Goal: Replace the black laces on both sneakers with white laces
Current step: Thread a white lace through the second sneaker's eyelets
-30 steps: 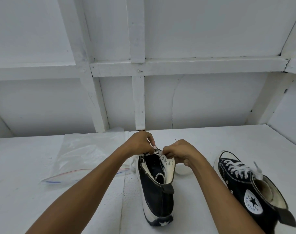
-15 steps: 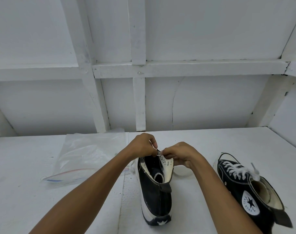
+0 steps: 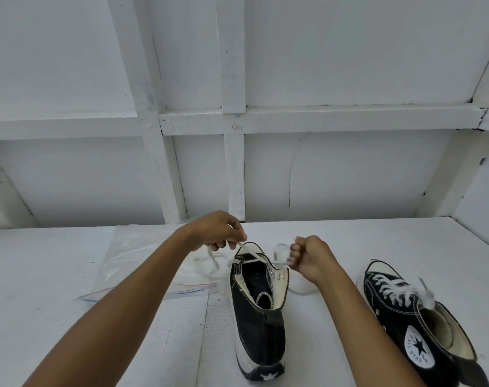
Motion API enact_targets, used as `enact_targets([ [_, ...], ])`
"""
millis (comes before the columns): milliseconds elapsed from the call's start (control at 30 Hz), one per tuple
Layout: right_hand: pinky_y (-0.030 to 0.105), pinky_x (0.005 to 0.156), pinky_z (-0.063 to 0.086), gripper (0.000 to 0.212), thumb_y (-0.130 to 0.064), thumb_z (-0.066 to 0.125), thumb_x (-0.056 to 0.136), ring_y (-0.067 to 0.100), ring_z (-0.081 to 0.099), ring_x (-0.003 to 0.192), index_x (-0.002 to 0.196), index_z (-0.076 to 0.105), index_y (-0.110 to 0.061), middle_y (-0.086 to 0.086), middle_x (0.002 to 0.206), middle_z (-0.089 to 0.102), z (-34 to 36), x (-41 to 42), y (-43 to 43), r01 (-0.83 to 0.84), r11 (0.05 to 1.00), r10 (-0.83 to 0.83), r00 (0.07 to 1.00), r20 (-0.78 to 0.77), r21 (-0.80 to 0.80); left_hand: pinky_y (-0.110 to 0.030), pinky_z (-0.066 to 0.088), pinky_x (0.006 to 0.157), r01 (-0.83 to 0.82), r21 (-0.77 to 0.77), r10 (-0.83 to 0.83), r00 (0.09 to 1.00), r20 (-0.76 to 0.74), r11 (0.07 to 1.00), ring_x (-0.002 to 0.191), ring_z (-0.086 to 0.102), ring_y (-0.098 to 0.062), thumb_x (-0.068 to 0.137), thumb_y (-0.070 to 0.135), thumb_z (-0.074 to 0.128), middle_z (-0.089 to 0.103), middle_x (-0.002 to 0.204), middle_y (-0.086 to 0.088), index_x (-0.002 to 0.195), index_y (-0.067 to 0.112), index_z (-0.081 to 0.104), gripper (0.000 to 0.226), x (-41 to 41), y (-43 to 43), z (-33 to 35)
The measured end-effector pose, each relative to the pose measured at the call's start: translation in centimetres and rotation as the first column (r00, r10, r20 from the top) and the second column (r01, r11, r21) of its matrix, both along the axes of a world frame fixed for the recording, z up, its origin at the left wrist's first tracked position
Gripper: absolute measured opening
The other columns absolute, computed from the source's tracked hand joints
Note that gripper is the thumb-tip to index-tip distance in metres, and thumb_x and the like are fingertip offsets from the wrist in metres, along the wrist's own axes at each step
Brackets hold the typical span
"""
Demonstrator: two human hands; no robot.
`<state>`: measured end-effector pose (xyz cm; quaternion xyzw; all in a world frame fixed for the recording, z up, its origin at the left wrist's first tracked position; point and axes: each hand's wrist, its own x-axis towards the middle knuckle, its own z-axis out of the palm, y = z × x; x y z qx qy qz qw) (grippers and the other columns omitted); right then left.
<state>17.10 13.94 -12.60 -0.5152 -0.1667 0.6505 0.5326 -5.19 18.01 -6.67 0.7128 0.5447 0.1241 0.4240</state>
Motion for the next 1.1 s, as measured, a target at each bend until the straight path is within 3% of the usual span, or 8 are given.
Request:
enact_targets([
  [167, 0.020, 0.041, 0.019, 0.026, -0.032, 0.066, 0.091, 0.008, 0.026, 0.041, 0.074, 0.067, -0.012, -0.003, 0.059, 0.051, 0.2, 1.3, -1.3, -0.506, 0.841, 0.499, 0.593, 0.632, -0.189, -0.023, 0.034, 0.050, -0.031, 0.045, 0.032, 0.999, -0.018, 0.998, 0.053, 0.041, -0.011, 0.090, 0.019, 0.069, 0.062, 0.067, -0.001, 0.096, 0.003, 0.069, 0.017, -1.8, 1.0, 1.6],
  [333, 0.026, 0.056, 0.050, 0.024, -0.013, 0.054, 0.098, 0.018, 0.062, 0.064, 0.076, 0.058, -0.006, 0.011, 0.078, 0.065, 0.6, 0.3, -0.8, -0.311, 0.942, 0.294, 0.946, 0.134, 0.127, -0.022, 0.034, 0.049, -0.014, 0.041, 0.014, 1.000, 0.013, 0.999, 0.050, 0.040, -0.010, 0.085, 0.016, 0.076, 0.063, 0.068, 0.000, 0.094, 0.008, 0.072, 0.012, -2.7, 1.4, 2.6],
  [433, 0.032, 0.054, 0.055, 0.030, -0.014, 0.046, 0.100, 0.022, 0.061, 0.054, 0.071, 0.050, -0.009, 0.013, 0.068, 0.064, 0.6, 0.2, 0.2, -0.084, 0.985, 0.113, 0.974, -0.196, 0.148, -0.022, 0.035, 0.049, 0.035, 0.067, -0.028, 0.995, -0.097, 0.997, 0.056, 0.043, -0.012, 0.080, 0.011, 0.080, 0.063, 0.069, 0.000, 0.098, 0.009, 0.071, 0.020, -2.5, 1.3, 2.5],
  [533, 0.018, 0.036, 0.023, 0.025, -0.020, 0.050, 0.098, 0.008, 0.026, 0.034, 0.074, 0.043, -0.014, 0.002, 0.057, 0.048, 0.3, 0.1, 0.3, -0.214, 0.975, 0.198, 0.960, 0.196, 0.065, -0.022, 0.041, 0.060, 0.109, 0.200, -0.037, 0.941, -0.335, 0.974, 0.070, 0.053, -0.014, 0.079, 0.006, 0.078, 0.062, 0.076, 0.005, 0.101, 0.011, 0.070, 0.025, -1.8, 1.3, 1.7],
  [700, 0.021, 0.043, 0.017, 0.033, -0.032, 0.062, 0.094, 0.010, 0.023, 0.045, 0.067, 0.054, -0.015, -0.006, 0.051, 0.045, 0.6, -0.2, -1.4, -0.565, 0.798, 0.546, 0.528, 0.651, -0.211, -0.026, 0.041, 0.061, 0.047, 0.501, 0.156, 0.921, -0.356, 0.864, 0.076, 0.059, -0.017, 0.092, 0.018, 0.062, 0.067, 0.084, -0.001, 0.088, 0.016, 0.067, 0.007, -1.4, 1.7, 0.1],
  [867, 0.031, 0.061, 0.046, 0.038, -0.017, 0.055, 0.098, 0.018, 0.061, 0.061, 0.061, 0.054, -0.009, 0.013, 0.078, 0.068, 0.1, -0.2, -0.8, -0.249, 0.960, 0.241, 0.967, 0.080, 0.128, -0.029, 0.048, 0.070, -0.218, 0.217, 0.197, 0.973, 0.118, 0.952, 0.077, 0.064, -0.015, 0.094, 0.022, 0.061, 0.073, 0.082, -0.004, 0.077, 0.011, 0.064, 0.020, -1.1, 1.1, 0.4],
  [967, 0.039, 0.070, 0.051, 0.042, -0.020, 0.049, 0.100, 0.022, 0.061, 0.052, 0.059, 0.046, -0.012, 0.011, 0.060, 0.061, -0.3, 0.2, 0.0, -0.013, 0.988, 0.062, 0.947, -0.316, 0.155, -0.035, 0.054, 0.081, -0.141, 0.104, 0.124, 0.980, 0.153, 0.985, 0.081, 0.070, -0.014, 0.094, 0.023, 0.065, 0.076, 0.081, -0.002, 0.084, 0.011, 0.064, 0.017, -1.1, 0.6, 0.1],
  [1100, 0.018, 0.033, 0.020, 0.030, -0.025, 0.054, 0.097, 0.007, 0.020, 0.032, 0.072, 0.040, -0.017, -0.003, 0.046, 0.033, -0.9, 0.8, 0.2, -0.089, 0.994, 0.091, 0.996, -0.025, 0.064, -0.032, 0.058, 0.075, -0.011, 0.031, 0.005, 0.983, 0.181, 0.999, 0.070, 0.065, -0.016, 0.091, 0.014, 0.068, 0.067, 0.073, -0.005, 0.094, 0.001, 0.067, 0.014, -1.2, 0.3, -0.5],
])
